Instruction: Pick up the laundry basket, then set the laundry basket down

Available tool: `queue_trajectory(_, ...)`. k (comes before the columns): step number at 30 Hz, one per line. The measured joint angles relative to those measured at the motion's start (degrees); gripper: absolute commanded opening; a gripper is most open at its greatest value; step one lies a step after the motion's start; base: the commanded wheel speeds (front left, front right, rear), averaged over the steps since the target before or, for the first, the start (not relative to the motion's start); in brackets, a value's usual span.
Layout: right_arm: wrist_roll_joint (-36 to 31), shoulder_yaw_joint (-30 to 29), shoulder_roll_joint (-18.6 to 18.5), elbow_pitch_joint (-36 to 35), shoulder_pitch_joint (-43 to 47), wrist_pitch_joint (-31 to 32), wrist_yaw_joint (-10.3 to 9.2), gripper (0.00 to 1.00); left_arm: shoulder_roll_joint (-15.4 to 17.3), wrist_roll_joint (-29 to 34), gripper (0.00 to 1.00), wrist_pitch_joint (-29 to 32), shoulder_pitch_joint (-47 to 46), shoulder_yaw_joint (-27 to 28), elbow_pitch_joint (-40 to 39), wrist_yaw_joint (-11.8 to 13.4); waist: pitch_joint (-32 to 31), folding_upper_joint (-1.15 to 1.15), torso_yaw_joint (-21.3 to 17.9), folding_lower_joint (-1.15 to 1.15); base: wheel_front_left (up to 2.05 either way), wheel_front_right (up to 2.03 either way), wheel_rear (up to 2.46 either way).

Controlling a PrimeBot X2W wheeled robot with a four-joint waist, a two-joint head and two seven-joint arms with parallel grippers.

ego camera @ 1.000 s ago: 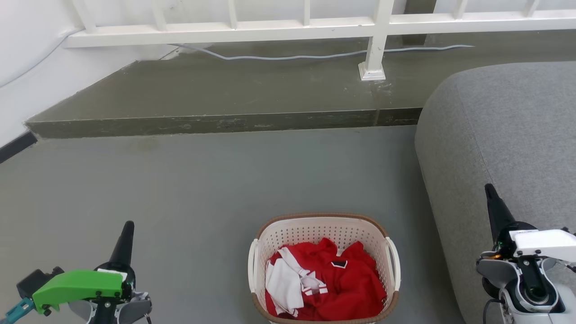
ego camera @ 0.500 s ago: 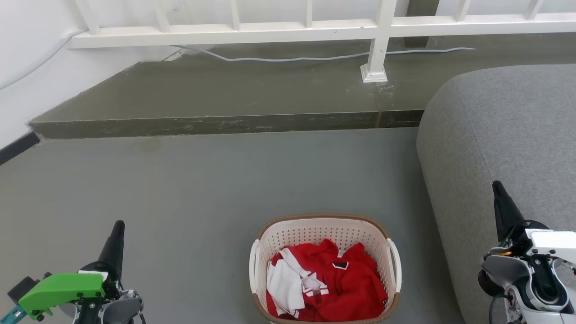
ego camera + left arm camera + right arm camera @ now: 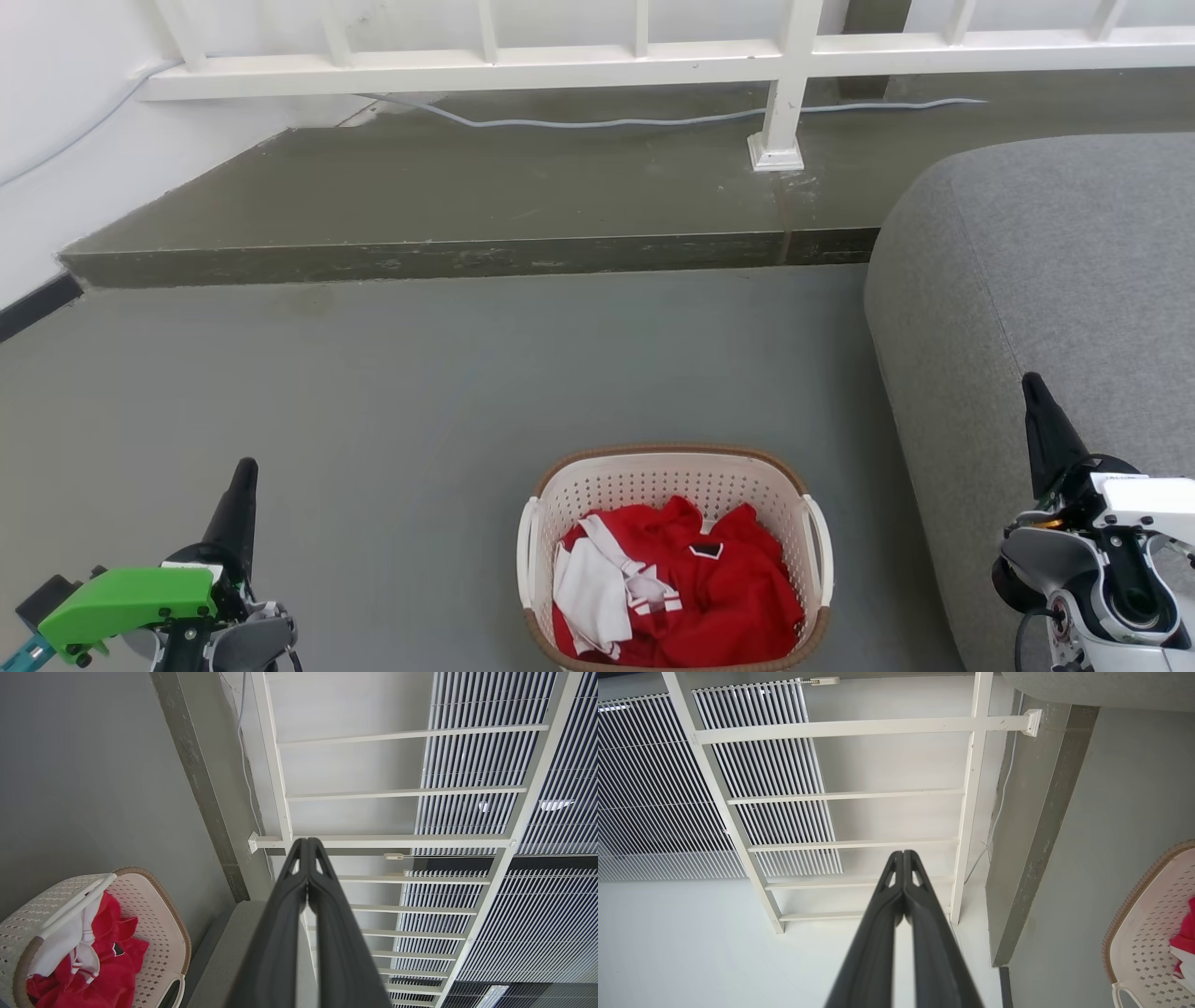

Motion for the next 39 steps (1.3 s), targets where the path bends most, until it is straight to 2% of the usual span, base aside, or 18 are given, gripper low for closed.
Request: queue_trajectory(39, 0.0, -0.1, 0.1, -0.1, 0.0, 0.0, 0.01, 0.0, 0.0, 0.0, 0.0, 0.1, -0.5, 0.2, 0.2, -0.4, 0.0, 0.0, 0.0, 0.0, 0.0, 0.0, 0.0)
